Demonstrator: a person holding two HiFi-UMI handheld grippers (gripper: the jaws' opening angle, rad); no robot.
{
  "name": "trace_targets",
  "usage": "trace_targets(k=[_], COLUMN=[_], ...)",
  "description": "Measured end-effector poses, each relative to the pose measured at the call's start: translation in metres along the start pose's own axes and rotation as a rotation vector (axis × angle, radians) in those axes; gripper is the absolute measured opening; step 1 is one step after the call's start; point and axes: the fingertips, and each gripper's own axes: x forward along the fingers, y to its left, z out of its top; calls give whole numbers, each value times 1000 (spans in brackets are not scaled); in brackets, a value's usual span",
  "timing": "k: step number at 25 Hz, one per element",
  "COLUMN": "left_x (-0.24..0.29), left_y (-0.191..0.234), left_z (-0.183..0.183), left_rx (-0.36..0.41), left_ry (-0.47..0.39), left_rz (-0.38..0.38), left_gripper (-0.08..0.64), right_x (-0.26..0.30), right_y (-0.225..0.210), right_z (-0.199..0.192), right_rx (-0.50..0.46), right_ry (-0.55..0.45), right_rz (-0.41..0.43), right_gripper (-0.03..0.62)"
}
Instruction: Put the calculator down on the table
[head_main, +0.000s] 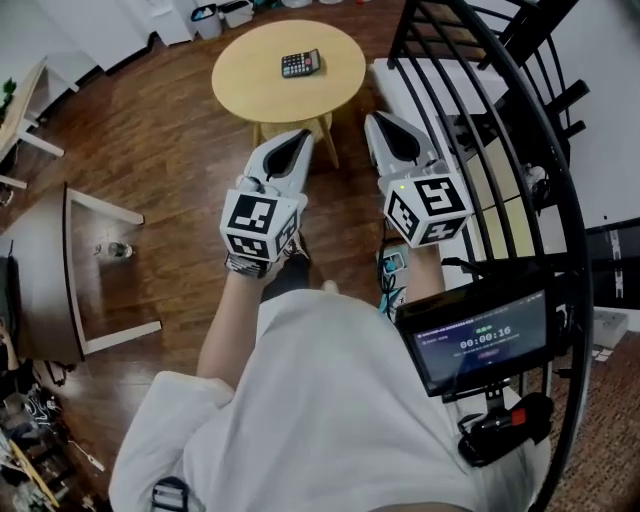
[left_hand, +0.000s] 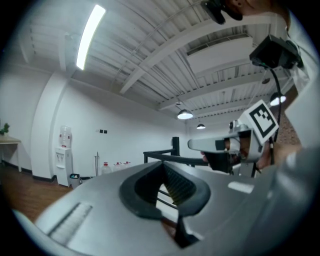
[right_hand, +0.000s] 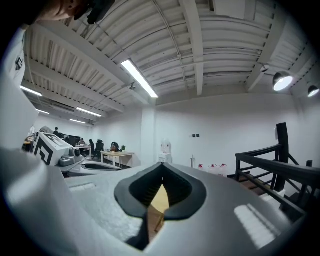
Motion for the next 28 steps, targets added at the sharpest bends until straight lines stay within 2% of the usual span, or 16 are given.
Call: trace_targets(k=[5,10,16,19,23,28], left_x=[-16,-25,-19,-16,-7,2], left_y=[9,30,35,30,22,28], left_z=[-1,18,37,40,26,19], left_rx=[-22,-10,74,54,26,26], left_ry=[16,-21,-37,-52,-25,-12], left_rz=[43,75,41,10,-16,-26], left_gripper=[6,6,6,6,6,6], right_x=[-9,-11,1,9,22,32], right_y=[16,19,20,26,31,29], right_z=[1,5,10,12,1,-2], right_rx=[-31,-57,-70,-42,13,9], right_ry=[12,29,52,52,68,84], right_rz=[34,27,-4,-5,24,18], right_gripper=[0,0,0,0,0,0])
